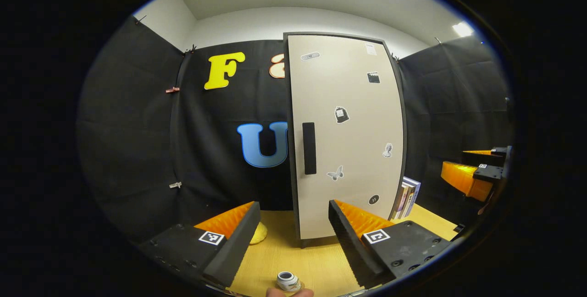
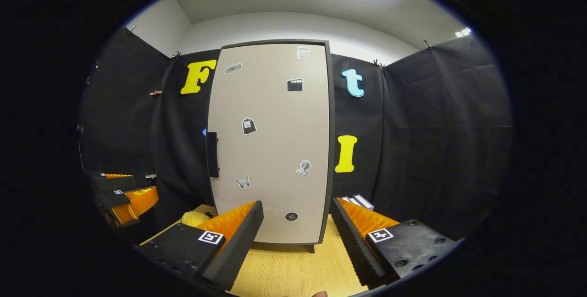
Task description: Open the cabinet door with the right hand, grasp the bottle in the cabinet with the left hand and place it on the coaster, then close the cabinet door with the right hand.
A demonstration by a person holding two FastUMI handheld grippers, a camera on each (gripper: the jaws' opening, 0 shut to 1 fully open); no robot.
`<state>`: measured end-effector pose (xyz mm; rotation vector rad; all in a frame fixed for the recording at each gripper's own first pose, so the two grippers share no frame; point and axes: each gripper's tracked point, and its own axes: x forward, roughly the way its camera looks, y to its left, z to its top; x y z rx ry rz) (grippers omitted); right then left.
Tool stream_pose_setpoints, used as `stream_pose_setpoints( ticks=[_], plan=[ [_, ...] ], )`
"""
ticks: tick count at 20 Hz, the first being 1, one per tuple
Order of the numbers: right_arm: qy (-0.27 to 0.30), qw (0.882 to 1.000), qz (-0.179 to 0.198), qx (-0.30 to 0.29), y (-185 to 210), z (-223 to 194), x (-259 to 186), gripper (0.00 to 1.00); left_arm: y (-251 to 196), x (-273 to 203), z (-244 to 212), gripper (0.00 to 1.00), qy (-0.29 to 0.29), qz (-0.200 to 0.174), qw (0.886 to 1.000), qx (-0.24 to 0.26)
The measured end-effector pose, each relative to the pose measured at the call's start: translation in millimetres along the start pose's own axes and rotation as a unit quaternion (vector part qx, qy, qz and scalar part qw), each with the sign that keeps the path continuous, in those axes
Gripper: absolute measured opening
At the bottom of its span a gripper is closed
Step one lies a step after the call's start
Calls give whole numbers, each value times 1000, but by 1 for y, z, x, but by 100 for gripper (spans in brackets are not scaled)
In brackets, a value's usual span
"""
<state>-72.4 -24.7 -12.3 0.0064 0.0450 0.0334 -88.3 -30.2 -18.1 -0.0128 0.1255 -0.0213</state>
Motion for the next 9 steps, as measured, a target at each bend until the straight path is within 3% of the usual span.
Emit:
stream_pose_setpoints(
  ticks=[9],
  plan=[
    [-2,1000,13,1,10,-2,11,98,-7,17,-4,94,5,-13,1000,4]
  ],
)
